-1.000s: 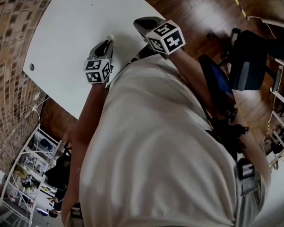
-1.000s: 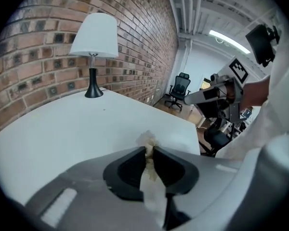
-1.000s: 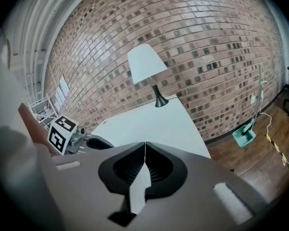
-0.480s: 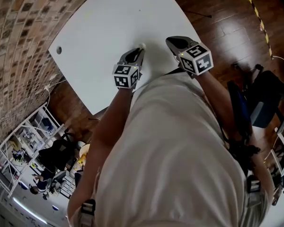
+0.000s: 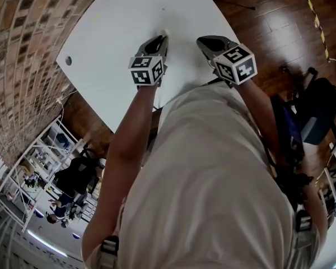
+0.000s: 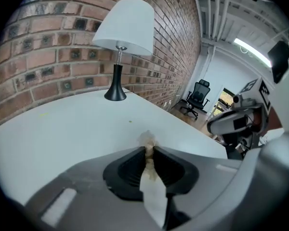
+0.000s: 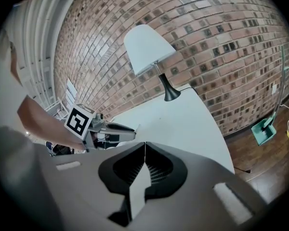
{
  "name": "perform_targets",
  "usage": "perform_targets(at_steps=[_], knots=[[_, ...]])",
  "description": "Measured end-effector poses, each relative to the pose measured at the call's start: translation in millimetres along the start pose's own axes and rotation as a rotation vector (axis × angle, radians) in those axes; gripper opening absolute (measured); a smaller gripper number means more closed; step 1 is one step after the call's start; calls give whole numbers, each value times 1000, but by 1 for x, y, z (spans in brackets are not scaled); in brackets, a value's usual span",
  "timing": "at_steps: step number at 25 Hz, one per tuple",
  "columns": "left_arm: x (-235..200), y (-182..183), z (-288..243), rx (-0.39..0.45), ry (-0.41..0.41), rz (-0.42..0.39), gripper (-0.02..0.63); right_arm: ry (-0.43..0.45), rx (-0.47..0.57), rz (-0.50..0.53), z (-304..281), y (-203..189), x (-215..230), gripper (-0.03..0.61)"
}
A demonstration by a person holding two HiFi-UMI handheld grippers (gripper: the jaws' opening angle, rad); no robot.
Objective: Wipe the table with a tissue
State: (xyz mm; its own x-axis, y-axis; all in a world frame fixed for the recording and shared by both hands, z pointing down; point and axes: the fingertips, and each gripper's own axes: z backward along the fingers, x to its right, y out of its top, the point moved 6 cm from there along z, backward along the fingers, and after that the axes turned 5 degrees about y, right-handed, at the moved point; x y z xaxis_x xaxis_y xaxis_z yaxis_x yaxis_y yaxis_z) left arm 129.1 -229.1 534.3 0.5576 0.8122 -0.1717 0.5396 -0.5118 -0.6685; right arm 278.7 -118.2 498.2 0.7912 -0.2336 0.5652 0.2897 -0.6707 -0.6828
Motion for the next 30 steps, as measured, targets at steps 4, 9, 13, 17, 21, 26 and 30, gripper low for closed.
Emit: perform_targets(at_steps=[4, 9, 13, 17, 21, 26, 30], knots=[[-8, 20, -18, -12, 10, -39, 61, -11, 12, -16, 5, 3, 15, 9], [-16, 33, -35, -33, 19, -61, 61, -17, 19, -41, 13, 1, 30, 9], [-32, 48, -51, -48, 80, -82, 61, -20, 33, -50, 19, 4, 38, 9], [-49, 62, -66, -62, 131, -106, 61, -11, 33, -60, 17, 2, 34, 9], [-65, 68, -73, -107, 191, -183, 61, -2, 24, -73, 10, -4, 25, 9], [-60, 75, -85, -104, 223, -206, 60, -5, 30, -91, 18, -11, 31, 9], [-56, 78, -89, -84, 231, -159, 57, -16, 43, -98, 21, -11, 37, 9]])
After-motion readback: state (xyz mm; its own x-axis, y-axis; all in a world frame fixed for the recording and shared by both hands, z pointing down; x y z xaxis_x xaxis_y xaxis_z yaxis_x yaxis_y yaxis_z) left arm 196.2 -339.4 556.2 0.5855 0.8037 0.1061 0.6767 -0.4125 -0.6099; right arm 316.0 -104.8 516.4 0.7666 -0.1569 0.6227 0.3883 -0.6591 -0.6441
